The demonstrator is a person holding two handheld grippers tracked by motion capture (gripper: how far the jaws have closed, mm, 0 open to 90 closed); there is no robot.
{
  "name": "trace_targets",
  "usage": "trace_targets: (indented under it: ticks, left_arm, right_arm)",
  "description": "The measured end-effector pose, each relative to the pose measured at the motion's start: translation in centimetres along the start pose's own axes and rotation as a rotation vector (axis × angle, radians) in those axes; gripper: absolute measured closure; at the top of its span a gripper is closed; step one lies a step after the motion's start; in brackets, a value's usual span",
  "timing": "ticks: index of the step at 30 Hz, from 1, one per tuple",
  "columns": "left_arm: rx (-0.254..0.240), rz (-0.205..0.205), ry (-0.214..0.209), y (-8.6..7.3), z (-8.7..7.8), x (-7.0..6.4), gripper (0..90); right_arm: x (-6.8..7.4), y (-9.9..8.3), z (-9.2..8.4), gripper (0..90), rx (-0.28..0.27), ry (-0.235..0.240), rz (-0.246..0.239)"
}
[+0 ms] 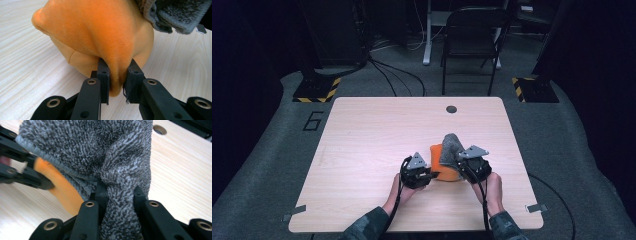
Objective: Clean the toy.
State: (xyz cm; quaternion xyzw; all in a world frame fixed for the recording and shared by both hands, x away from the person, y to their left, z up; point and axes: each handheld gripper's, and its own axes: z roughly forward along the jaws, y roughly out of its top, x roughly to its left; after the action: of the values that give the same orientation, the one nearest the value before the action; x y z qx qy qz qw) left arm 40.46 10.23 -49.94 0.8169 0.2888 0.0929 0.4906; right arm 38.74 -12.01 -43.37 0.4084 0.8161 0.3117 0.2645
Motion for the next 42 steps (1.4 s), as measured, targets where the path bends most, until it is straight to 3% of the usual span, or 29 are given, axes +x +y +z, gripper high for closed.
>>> trace_targets:
  ticks: [9,23,27,30,35,39,42]
  left_arm:
    - [0.001,-0.001,-0.005,0.0,0.0,0.1,76.7]
    - [-0.001,0.0,-0.011,0.0,0.0,0.2,76.7]
    - [-0.004,0.004,-0.008,0.0,-0.1,0.3,76.7]
    - [-0.003,0.002,-0.011,0.0,-0.1,0.2,76.7]
    - [-0.003,0.0,-0.01,0.0,0.0,0.2,76.7]
    - [0.005,0.002,-0.008,-0.1,0.0,0.2,76.7]
    - [0.003,0.001,-0.007,-0.1,0.0,0.2,76.6]
  right_arm:
    - [-2.3,-1.5,1.0,74.7,0.072,-0.023,0.071]
    - [-4.6,-3.9,3.7,74.6,0.189,-0.053,0.129]
    - [-5.1,-3.4,2.7,74.6,0.152,-0.07,0.137]
    - [-4.8,-2.3,0.8,74.6,0.081,-0.062,0.146]
    - [-2.5,-0.3,-1.1,74.6,-0.019,-0.007,0.07]
    - [-0.1,0.3,-0.2,74.5,0.007,-0.005,0.004]
    - [0.0,0.0,0.3,74.5,0.009,-0.011,0.004]
